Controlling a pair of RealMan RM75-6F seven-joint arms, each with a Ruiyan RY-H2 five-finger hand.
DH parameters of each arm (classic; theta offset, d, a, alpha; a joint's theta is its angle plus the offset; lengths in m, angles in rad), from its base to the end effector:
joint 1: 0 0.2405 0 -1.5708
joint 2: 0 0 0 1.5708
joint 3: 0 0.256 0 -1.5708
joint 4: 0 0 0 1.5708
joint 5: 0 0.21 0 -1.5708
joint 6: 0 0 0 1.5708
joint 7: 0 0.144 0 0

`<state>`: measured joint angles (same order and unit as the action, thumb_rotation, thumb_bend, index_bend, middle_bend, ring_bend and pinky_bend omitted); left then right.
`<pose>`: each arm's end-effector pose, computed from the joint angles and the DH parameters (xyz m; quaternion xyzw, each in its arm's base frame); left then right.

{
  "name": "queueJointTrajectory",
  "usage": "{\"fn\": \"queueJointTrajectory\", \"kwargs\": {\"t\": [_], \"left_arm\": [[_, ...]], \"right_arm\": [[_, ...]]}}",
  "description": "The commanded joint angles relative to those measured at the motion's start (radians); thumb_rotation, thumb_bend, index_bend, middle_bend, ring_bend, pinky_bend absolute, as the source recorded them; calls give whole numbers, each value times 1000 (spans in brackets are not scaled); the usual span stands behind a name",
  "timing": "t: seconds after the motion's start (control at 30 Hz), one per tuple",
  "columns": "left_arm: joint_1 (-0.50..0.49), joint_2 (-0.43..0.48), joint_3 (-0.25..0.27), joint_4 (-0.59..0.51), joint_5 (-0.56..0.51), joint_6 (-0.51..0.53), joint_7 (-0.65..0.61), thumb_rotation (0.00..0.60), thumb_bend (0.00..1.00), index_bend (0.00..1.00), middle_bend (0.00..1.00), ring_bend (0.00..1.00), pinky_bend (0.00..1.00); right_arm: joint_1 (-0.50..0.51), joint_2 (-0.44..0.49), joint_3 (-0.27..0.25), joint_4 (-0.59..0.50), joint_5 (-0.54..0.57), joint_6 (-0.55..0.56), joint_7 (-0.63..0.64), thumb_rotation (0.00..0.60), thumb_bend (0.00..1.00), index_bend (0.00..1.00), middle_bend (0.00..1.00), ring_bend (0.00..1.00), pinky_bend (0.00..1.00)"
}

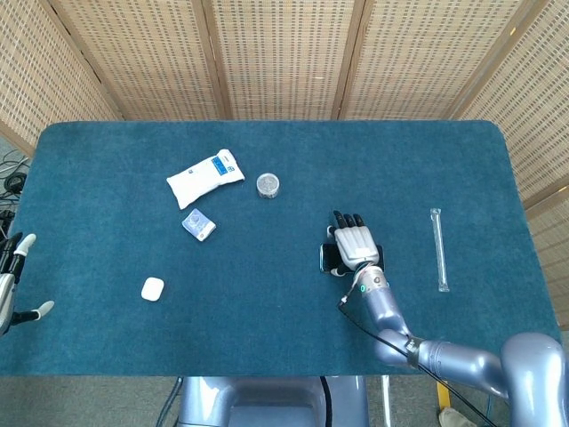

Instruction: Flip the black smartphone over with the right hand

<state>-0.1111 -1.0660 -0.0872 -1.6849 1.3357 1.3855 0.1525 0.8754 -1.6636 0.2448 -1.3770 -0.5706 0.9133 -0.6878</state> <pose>-0.3188 0.1945 0.1694 -0.5884 -0.3983 -0.3140 0.6298 -0.1482 -0.3745 -0.0470 0.7142 -0.4492 0.2525 0.4737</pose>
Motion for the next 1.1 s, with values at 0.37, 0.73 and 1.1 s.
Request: {"fn": "queueJointTrajectory", "kwargs": {"t": [0.37,0.73,1.1], "left_arm": [[-5,-4,2,1,-8,-2,8,600,0,0,0,0,0],[-8,-6,2,4,-15,-2,10,600,0,0,0,0,0],[-10,-6,4,5,-17,-4,8,600,0,0,0,0,0]], "right_arm": [[9,14,-30,-23,34,13,-2,600,105,290,0,0,0],[6,-29,-57,42,-4,20,17,600,105,290,0,0,0],[6,-43,-60,75,-2,11,26,600,260,549,0,0,0]]}}
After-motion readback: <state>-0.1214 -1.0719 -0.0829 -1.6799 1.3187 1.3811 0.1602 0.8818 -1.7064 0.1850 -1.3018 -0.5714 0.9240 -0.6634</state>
